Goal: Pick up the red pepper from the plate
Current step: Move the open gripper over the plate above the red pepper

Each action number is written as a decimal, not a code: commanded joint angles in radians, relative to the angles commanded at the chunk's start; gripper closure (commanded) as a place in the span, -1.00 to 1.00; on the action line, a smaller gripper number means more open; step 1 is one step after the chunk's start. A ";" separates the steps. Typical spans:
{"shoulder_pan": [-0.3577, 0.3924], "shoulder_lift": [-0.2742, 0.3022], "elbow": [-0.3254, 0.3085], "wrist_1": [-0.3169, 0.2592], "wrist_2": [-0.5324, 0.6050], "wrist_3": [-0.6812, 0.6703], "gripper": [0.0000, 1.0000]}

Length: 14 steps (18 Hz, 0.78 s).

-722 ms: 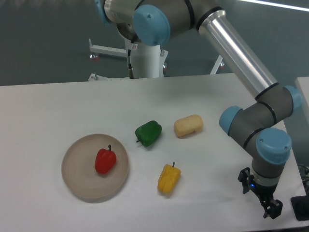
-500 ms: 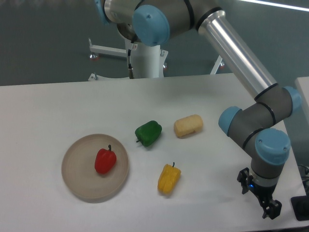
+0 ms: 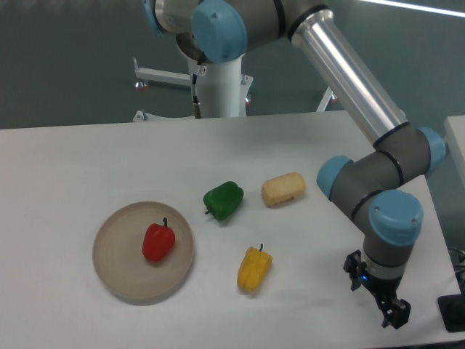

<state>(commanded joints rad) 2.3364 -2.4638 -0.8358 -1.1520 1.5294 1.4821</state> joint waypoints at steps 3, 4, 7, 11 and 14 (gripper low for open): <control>-0.020 0.115 -0.144 -0.003 -0.024 -0.145 -1.00; -0.028 0.174 -0.213 -0.003 -0.047 -0.205 -1.00; -0.057 0.302 -0.362 -0.006 -0.061 -0.351 -1.00; -0.100 0.437 -0.531 0.005 -0.127 -0.547 -1.00; -0.158 0.473 -0.589 0.008 -0.152 -0.698 -1.00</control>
<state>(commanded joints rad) 2.1785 -1.9912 -1.4248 -1.1444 1.3776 0.7846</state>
